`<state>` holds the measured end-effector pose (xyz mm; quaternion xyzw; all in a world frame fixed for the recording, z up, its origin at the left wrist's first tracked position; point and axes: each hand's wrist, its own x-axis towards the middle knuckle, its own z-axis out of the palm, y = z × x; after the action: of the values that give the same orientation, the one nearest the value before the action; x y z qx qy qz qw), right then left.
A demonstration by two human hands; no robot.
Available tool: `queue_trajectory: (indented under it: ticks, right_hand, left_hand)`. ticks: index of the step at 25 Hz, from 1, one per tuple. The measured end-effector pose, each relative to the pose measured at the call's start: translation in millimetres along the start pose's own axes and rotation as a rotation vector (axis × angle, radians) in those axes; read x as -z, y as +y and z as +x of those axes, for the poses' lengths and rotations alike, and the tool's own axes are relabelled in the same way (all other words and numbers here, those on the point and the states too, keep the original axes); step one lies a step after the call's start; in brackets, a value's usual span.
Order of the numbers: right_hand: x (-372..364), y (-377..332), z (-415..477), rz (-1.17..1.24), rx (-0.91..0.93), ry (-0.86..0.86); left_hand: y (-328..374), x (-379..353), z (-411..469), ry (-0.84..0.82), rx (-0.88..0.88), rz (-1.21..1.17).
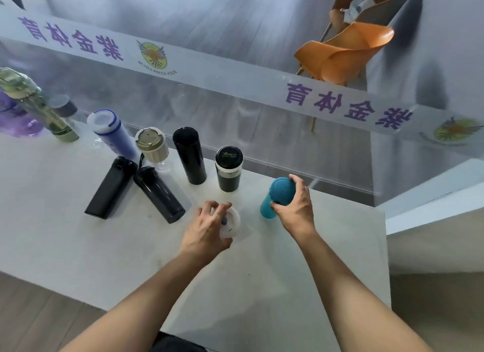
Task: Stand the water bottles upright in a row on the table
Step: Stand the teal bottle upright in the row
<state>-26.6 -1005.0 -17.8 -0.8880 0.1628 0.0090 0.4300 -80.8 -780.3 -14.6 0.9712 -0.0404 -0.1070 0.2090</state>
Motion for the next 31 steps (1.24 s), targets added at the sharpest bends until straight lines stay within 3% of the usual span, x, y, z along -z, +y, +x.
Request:
queue_trajectory:
  ticks: [10,29,31]
  right_hand:
    - [-11.4,-8.3,37.0,-0.021,0.114,-0.097]
    - [-9.3,-3.0,29.4,-0.106,0.119,-0.092]
    - [-1.8,2.3,11.3,-0.140,0.135,-0.028]
  left_hand:
    - [17.5,-12.1,9.6,-0.033,0.051,0.008]
    - [-4.6,-22.9,-10.8,0.022,-0.001,-0.130]
    - [-10.0,-21.3,-13.2,0.056,-0.017,-0.103]
